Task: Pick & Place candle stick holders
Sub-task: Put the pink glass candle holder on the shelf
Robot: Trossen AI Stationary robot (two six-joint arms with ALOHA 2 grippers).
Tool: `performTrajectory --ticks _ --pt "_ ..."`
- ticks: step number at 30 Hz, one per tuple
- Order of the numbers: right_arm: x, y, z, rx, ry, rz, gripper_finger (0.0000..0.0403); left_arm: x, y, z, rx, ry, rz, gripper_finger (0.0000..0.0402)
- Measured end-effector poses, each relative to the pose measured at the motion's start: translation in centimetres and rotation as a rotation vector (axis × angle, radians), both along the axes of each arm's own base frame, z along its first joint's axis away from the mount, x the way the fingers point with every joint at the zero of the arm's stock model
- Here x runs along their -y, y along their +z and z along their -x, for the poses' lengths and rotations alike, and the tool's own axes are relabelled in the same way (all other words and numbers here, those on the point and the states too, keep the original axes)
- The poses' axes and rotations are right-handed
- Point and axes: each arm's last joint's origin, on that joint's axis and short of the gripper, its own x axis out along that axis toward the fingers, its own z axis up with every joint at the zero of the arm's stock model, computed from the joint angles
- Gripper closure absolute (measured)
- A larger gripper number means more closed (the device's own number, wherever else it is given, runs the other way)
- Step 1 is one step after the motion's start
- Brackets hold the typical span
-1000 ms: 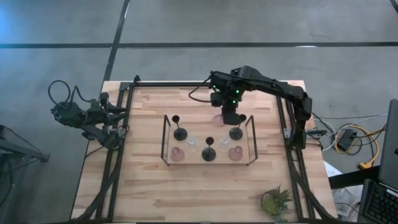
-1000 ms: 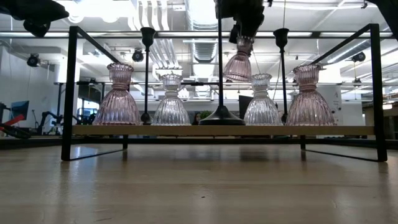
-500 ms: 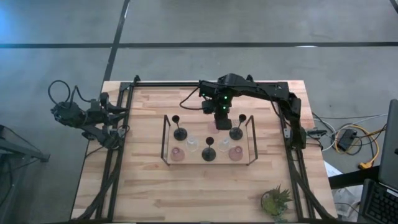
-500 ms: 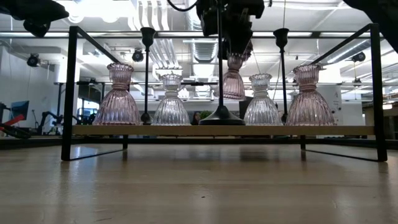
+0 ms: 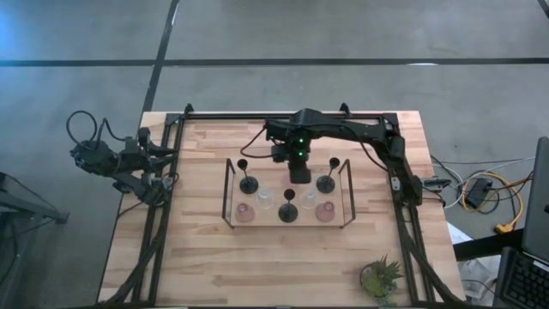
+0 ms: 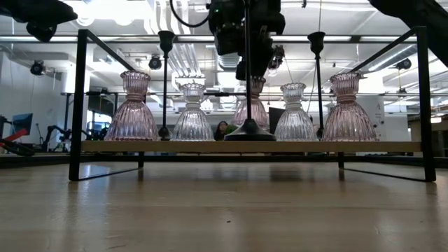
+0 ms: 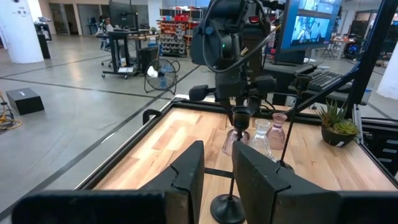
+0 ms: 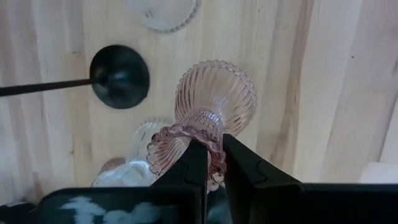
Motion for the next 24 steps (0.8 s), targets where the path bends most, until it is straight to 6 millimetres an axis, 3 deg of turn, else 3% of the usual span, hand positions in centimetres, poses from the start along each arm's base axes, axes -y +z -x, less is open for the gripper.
performTrajectory --ticks 12,24 --pt "0.1 -1.7 -1.0 -0.016 0.001 -0.012 0.0383 0.0 0.0 0.0 0.000 0.000 0.000 0.0312" --pt "-0.1 -1.9 -1.2 -0.009 -0.003 -0.014 0.0383 0.0 0.0 0.0 0.000 0.000 0.000 0.0313"
